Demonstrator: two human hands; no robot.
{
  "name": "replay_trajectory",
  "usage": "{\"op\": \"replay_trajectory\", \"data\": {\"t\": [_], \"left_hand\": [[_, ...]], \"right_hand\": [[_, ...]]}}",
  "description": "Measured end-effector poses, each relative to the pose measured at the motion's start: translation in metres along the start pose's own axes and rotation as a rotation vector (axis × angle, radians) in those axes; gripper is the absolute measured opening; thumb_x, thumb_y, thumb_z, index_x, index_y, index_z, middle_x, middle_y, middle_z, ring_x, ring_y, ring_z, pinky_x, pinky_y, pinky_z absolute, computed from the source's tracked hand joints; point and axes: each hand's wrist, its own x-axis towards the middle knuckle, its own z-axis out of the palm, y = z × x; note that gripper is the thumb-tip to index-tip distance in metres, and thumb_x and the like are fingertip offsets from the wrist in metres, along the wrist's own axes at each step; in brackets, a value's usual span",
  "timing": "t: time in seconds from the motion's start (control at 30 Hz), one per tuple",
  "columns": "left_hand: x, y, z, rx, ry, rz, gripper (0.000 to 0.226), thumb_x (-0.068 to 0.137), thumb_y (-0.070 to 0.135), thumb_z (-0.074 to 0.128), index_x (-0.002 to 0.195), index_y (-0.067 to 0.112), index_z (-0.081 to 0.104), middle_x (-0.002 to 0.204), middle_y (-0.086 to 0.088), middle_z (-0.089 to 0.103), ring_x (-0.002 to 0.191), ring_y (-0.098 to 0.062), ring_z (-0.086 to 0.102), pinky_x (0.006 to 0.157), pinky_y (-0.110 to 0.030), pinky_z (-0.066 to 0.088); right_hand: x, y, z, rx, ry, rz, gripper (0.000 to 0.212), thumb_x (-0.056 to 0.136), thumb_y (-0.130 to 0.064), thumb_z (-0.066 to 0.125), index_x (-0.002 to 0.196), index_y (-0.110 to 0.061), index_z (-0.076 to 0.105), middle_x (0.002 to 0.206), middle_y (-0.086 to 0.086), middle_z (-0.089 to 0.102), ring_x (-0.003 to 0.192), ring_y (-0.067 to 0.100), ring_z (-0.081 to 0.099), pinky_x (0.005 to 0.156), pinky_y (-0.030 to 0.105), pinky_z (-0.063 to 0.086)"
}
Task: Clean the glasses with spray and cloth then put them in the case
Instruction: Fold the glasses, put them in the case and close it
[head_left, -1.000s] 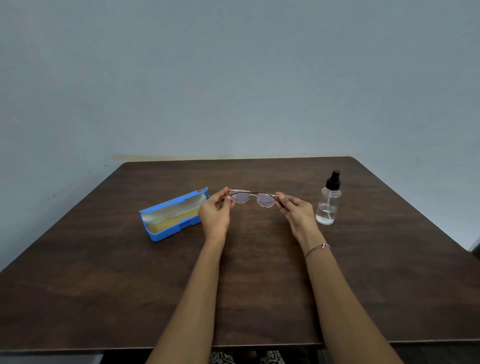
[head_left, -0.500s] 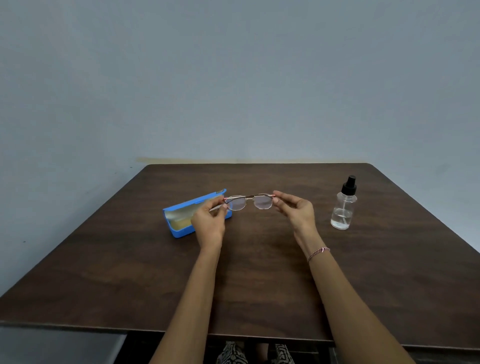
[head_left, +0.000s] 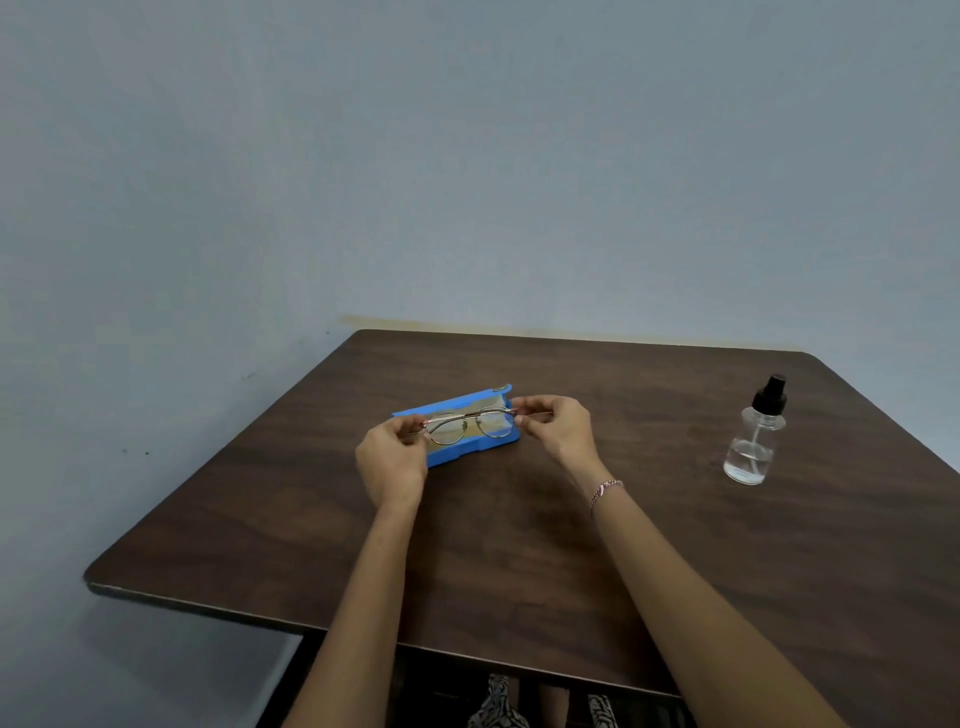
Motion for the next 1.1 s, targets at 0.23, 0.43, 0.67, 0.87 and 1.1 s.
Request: {"op": "replay_trajectory", "data": {"t": [0.23, 0.43, 0.67, 0.87, 1.1], "left_hand": [[0.008, -0.007, 0.004, -0.040, 0.041, -0.030, 0.019, 0.078, 0.005, 0.073, 0.092, 0.016, 0.070, 0.090, 0.001, 0.071, 0.081, -0.007, 0.065, 0.069, -0.019, 0.051], [0.012, -0.009, 0.007, -0.011, 0.059, -0.006, 0.016, 0.079, 0.006, 0.071, 0.090, 0.018, 0.069, 0.089, 0.003, 0.069, 0.082, -0.007, 0.064, 0.061, -0.012, 0.043], [0.010, -0.016, 0.008, 0.237, 0.107, 0.082, 0.020, 0.080, 0.018, 0.072, 0.092, 0.033, 0.067, 0.092, 0.000, 0.060, 0.082, -0.016, 0.059, 0.069, -0.028, 0.047], [0.009, -0.017, 0.006, 0.366, 0.070, 0.141, 0.025, 0.084, 0.021, 0.068, 0.107, 0.031, 0.067, 0.097, -0.003, 0.059, 0.090, -0.017, 0.058, 0.073, -0.031, 0.048], [0.007, -0.014, 0.002, 0.402, 0.088, 0.177, 0.023, 0.091, 0.021, 0.060, 0.113, 0.023, 0.068, 0.096, -0.007, 0.064, 0.098, -0.022, 0.057, 0.074, -0.034, 0.047]], "right_hand": [[0.010, 0.002, 0.019, -0.132, 0.028, -0.048, 0.015, 0.084, -0.005, 0.067, 0.092, -0.017, 0.071, 0.092, -0.008, 0.069, 0.080, 0.000, 0.062, 0.074, 0.012, 0.049], [0.017, 0.005, 0.028, -0.224, 0.082, -0.098, 0.024, 0.085, -0.009, 0.066, 0.077, -0.032, 0.064, 0.090, -0.011, 0.069, 0.083, 0.001, 0.062, 0.076, 0.022, 0.054], [0.014, 0.015, 0.026, -0.279, 0.104, -0.190, 0.024, 0.084, -0.007, 0.066, 0.100, -0.025, 0.066, 0.094, -0.010, 0.068, 0.087, 0.001, 0.062, 0.081, 0.023, 0.054], [0.013, 0.015, 0.025, -0.474, 0.081, -0.179, 0.026, 0.088, -0.017, 0.064, 0.111, -0.028, 0.067, 0.107, -0.003, 0.059, 0.090, 0.006, 0.057, 0.079, 0.020, 0.050], [0.012, 0.011, 0.031, -0.469, 0.091, -0.233, 0.030, 0.087, -0.019, 0.064, 0.115, -0.030, 0.064, 0.105, -0.002, 0.053, 0.078, 0.003, 0.048, 0.080, 0.023, 0.050]]}}
